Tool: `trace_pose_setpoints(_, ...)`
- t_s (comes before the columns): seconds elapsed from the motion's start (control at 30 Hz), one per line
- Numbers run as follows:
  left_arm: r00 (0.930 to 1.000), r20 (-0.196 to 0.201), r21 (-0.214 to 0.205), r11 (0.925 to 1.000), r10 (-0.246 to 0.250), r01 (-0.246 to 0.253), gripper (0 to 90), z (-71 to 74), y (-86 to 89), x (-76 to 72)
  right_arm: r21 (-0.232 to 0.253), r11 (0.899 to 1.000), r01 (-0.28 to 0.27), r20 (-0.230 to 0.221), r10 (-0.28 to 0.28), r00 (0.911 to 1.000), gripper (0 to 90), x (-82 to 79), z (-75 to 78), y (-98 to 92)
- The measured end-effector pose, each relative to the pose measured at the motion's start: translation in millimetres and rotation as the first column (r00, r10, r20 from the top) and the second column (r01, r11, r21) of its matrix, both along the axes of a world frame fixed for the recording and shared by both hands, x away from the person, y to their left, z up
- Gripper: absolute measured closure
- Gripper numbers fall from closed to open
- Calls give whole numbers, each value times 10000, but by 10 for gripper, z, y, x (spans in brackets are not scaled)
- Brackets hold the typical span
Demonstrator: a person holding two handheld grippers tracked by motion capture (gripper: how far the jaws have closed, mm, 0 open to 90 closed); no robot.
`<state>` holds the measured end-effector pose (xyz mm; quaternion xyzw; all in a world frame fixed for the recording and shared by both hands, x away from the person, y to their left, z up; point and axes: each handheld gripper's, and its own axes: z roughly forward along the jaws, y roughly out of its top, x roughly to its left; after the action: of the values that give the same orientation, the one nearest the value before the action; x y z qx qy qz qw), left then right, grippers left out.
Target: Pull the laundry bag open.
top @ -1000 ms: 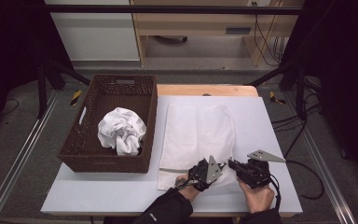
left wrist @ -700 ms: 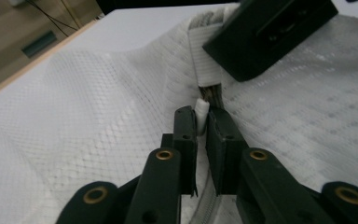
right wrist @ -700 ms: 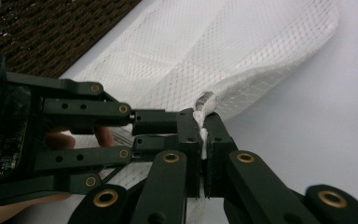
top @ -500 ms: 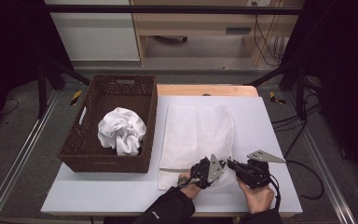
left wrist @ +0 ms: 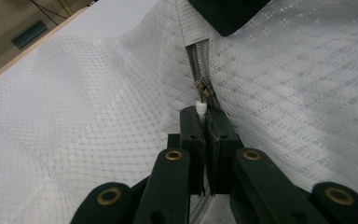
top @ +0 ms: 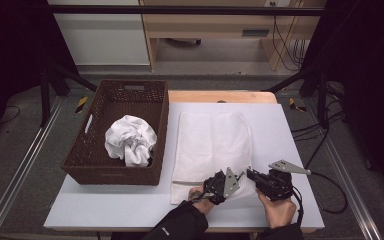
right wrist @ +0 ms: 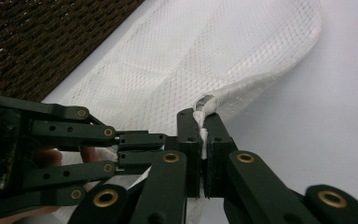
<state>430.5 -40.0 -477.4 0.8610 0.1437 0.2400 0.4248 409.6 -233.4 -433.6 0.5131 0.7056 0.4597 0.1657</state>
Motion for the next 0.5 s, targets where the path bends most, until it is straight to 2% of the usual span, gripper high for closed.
trace_pose_setpoints(0.17,10000,-48,199,9998,58,-57,856,11,49,-24,-73,10000,41,111,-40,9999,880,-6,17,0)
trace_pose_setpoints(0.3,9996,-271,158,9999,74,-70,855,18,112,-21,-142,9999,97,271,-93,9996,880,-5,35,-2)
trace_pose_setpoints(0.43,9996,-266,294,9995,109,-101,855,25,175,-39,-243,9996,114,352,-106,9993,879,-3,47,13)
trace_pose_setpoints(0.5,9991,-414,321,9994,117,-103,855,30,211,-43,-326,9994,76,399,-63,9992,879,5,49,21)
